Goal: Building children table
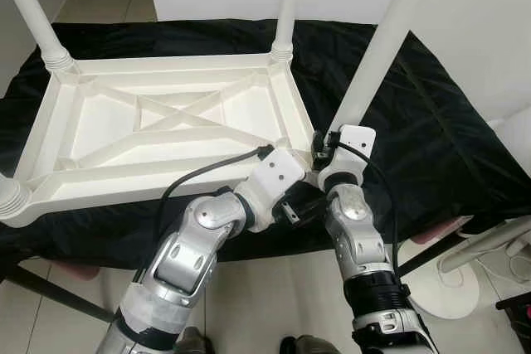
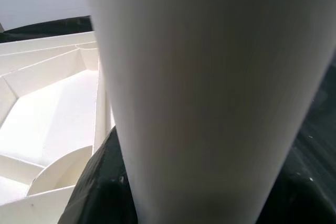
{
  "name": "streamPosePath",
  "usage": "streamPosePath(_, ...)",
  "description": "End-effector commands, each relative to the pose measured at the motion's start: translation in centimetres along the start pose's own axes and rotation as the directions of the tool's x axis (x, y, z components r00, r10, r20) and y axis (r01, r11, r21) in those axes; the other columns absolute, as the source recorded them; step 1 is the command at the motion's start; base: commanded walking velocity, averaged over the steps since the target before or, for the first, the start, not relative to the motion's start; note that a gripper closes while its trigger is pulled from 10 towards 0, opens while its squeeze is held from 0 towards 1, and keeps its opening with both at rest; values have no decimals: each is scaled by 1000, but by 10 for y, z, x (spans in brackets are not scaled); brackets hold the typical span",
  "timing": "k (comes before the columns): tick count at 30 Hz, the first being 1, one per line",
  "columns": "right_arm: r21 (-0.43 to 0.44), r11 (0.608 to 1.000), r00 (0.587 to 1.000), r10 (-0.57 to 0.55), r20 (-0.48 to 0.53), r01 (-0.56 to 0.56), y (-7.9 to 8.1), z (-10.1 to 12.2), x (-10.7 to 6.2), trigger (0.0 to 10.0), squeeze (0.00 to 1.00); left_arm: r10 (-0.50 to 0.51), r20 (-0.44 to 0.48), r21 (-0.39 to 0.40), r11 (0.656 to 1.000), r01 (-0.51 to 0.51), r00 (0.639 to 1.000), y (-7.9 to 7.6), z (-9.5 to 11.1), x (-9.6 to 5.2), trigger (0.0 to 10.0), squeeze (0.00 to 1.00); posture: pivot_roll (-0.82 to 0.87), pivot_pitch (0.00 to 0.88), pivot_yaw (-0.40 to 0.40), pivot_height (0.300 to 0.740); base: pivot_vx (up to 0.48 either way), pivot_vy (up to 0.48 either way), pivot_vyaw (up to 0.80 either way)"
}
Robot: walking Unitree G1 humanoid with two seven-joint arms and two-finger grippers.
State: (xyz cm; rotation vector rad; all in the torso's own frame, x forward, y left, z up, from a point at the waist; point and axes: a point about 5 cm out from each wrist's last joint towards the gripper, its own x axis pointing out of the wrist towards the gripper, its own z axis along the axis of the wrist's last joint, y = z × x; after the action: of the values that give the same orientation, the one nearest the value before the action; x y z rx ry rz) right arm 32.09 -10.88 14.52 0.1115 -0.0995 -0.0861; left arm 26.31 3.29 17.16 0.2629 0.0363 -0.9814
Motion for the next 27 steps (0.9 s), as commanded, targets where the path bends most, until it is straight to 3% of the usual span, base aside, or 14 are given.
streamPosePath(1,14,1000,997,-10,-80,11,4,-16,-7,10000,0,75,11,3,997,-75,997,0,3,2,10000,0,-57,37,-21,740,0,0,0)
streamPosePath(4,4,1000,997,-19,-70,20,1,-15,-7,10000,0,73,12,5,997,-73,997,0,3,2,10000,0,-57,37,-21,740,0,0,0)
streamPosePath(9,31,998,998,59,-13,-58,1,-8,-9,10000,0,71,15,5,997,-71,997,0,4,3,10000,0,-62,33,-22,740,0,0,0)
streamPosePath(10,39,994,995,97,30,-98,0,-2,-10,10000,1000,72,16,5,997,-72,997,0,4,3,10000,0,-63,32,-24,740,0,0,0)
streamPosePath(15,41,991,988,124,86,-128,-8,7,-9,10000,1000,74,17,6,997,-74,997,0,5,3,10000,0,-65,29,-26,740,0,0,0)
streamPosePath(18,24,979,972,199,121,-203,-27,17,-4,10000,1000,73,20,10,997,-73,997,0,5,2,10000,0,-68,27,-27,740,0,0,0)
streamPosePath(20,24,979,972,199,121,-203,-27,17,-4,10000,1000,73,20,10,997,-73,997,0,5,2,10000,0,-68,27,-27,740,0,0,0)
streamPosePath(21,4,966,960,257,112,-259,-32,18,-3,10000,0,71,22,14,997,-71,997,0,6,2,10000,0,-70,27,-27,740,0,0,0)
streamPosePath(25,-42,930,926,367,82,-365,-41,19,-1,10000,0,68,25,19,997,-68,997,1,7,2,10000,0,-74,30,-25,740,0,0,0)
streamPosePath(27,-96,873,875,484,30,-479,-48,15,0,10000,0,68,28,21,997,-68,997,1,9,2,10000,0,-77,36,-22,740,0,0,0)
